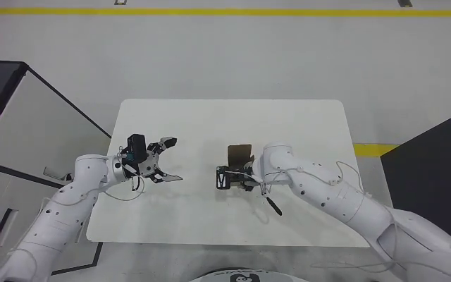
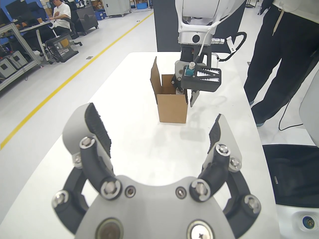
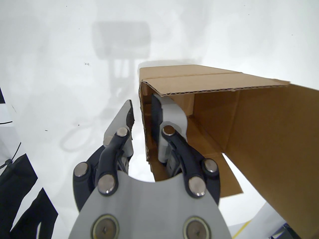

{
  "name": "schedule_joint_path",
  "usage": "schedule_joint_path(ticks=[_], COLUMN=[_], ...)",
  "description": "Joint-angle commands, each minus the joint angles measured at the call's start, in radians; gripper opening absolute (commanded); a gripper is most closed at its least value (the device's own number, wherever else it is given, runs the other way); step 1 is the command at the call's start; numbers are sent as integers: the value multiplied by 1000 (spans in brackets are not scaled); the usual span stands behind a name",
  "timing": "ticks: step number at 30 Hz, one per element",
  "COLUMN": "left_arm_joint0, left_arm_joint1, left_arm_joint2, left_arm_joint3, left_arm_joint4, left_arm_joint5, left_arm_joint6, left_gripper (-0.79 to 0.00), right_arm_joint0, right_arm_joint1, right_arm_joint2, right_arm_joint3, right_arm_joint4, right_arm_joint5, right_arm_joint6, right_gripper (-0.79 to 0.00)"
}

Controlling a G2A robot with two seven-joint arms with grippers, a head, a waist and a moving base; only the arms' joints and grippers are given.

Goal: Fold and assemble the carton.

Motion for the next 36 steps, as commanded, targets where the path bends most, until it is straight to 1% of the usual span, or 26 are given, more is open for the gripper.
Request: schedule_joint_path(ticks=[1,2,3,5,10,15,21,26,30,31,36], left_arm_joint0=[0,0,0,0,0,0,0,0,0,0,0], left_arm_joint1=[0,0,0,0,0,0,0,0,0,0,0], left_arm_joint2=[0,0,0,0,0,0,0,0,0,0,0], left_arm_joint3=[0,0,0,0,0,0,0,0,0,0,0], left_arm_joint4=[0,0,0,0,0,0,0,0,0,0,0], left_arm_joint5=[0,0,0,0,0,0,0,0,0,0,0], left_arm_joint6=[0,0,0,0,0,0,0,0,0,0,0], left_gripper=[0,0,0,0,0,0,0,0,0,0,0], right_arm_joint0=[-2,-3,-5,-10,-31,-72,-173,-297,-397,-405,-405], right_arm_joint1=[0,1,2,5,25,58,119,170,200,201,201], right_arm_joint2=[4,7,11,21,71,152,334,507,632,642,642], right_arm_joint3=[-1,-4,-8,-18,-58,-123,-177,-192,-174,-170,-170], right_arm_joint4=[1,1,1,1,18,58,142,228,317,329,329], right_arm_joint5=[1,2,4,7,3,-8,-48,-97,-153,-156,-156], right_arm_joint6=[1,1,2,1,-2,-7,-104,-204,-311,-326,-326], right_gripper=[-317,-194,-120,0,0,0,0,0,0,0,0])
